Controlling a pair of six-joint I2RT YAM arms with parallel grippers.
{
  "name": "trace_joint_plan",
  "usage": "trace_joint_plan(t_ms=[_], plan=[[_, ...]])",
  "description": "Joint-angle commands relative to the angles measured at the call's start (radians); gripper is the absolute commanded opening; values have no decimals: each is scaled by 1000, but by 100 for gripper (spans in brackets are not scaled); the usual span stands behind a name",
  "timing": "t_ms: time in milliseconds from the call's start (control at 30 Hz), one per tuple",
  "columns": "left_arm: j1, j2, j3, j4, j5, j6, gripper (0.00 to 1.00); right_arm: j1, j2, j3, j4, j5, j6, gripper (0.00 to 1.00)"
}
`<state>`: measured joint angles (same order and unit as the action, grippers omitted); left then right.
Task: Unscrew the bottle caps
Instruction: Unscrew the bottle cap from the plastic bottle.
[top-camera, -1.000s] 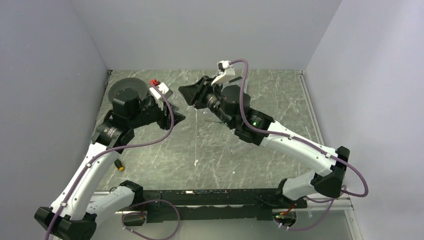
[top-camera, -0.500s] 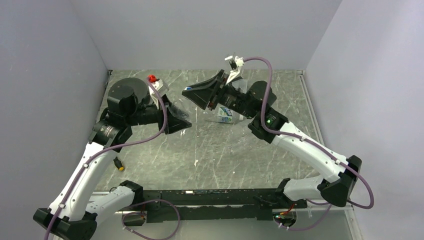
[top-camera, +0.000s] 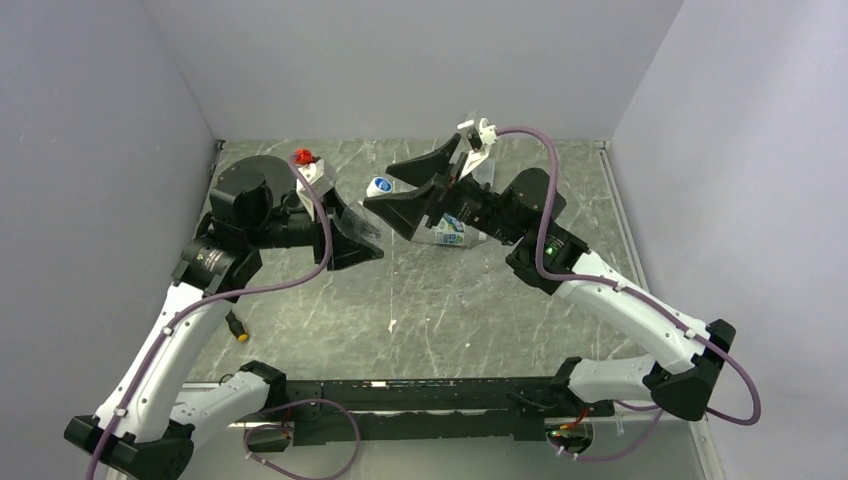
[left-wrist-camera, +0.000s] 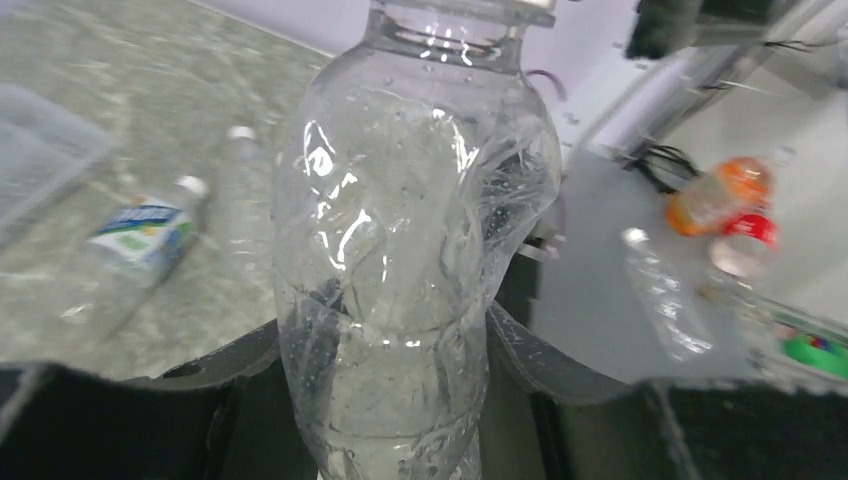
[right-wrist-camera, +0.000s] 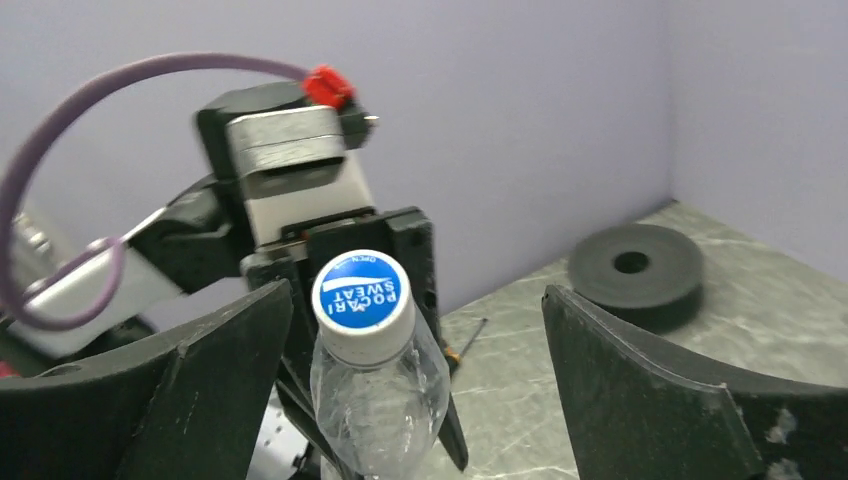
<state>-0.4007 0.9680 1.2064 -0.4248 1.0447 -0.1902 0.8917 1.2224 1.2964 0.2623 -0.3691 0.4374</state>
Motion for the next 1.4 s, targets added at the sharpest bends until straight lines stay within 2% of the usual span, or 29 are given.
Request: trace_joint_plan(t_ms=[0,100,233,333,467,567,900,1067,1367], plan=[[-1,-9,46,-68,-278,233,24,65,-66,15,-73,406,-53,100],[-1,-23,17,-32,-417,298,25,130,-32,78,-151,579,-66,100],[-1,-38,-13,1,-490,325,25,149,15,153,-229,674,-16,90],[-1,-37,-21,0,-516,312,24,154,46,187,-252,698,3,86],[-1,-42,-37,9,-512,286,23,157,94,241,-284,724,18,74],[-1,-45,-39,22,-510,274,23,158,132,276,-299,723,24,68],[-1,-40,-46,26,-516,259,24,158,196,315,-271,670,63,62],[-1,-41,-47,29,-508,250,24,158,211,315,-240,662,72,44],[-1,-43,-47,26,-435,215,24,157,207,295,-201,632,55,4]])
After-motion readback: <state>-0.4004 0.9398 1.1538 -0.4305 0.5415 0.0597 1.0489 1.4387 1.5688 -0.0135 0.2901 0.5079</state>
